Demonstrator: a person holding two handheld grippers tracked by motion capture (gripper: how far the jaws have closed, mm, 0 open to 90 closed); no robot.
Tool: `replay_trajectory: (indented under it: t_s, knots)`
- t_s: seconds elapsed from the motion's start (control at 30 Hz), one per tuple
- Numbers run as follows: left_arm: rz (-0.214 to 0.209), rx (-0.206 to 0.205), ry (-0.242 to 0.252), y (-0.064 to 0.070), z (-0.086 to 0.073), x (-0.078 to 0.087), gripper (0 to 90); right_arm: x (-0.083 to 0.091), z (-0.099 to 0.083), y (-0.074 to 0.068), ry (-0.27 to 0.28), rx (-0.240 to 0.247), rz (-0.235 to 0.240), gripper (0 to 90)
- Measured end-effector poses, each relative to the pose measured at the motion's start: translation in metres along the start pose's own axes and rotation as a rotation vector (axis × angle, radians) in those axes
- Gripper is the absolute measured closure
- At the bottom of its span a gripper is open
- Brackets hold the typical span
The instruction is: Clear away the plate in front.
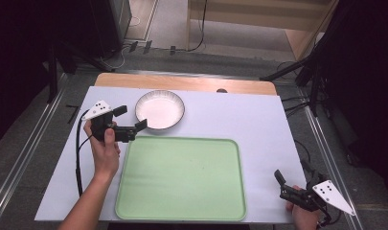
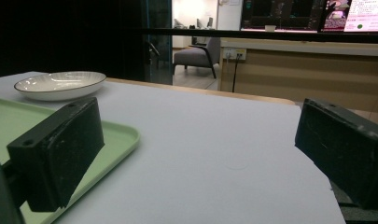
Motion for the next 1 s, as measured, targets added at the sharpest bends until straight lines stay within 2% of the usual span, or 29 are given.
replay_trajectory:
  t_s: [0.47, 0.6, 1.0]
  knots:
    - [0.011, 0.024, -0.018, -0.007, 0.005, -0.018, 0.0, 0.0, 0.0, 0.0, 0.0, 0.001, 0.0, 1.7]
    - [0.03, 0.007, -0.035, -0.008, 0.005, -0.025, 0.0, 0.0, 0.0, 0.0, -0.003, 0.001, 0.0, 1.8]
    - [0.049, 0.039, -0.07, -0.017, 0.011, -0.048, 0.0, 0.0, 0.0, 0.0, -0.003, 0.002, 0.0, 1.7]
Point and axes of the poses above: each handheld gripper's, and its own axes: x roughly backward along the jaws, z roughly out of its top, y roughly to its right, the point moved 3 cm from there along -x, roughly forward along the jaws, and after that the axes turned 15 degrees about z, right-handed, at the moved point
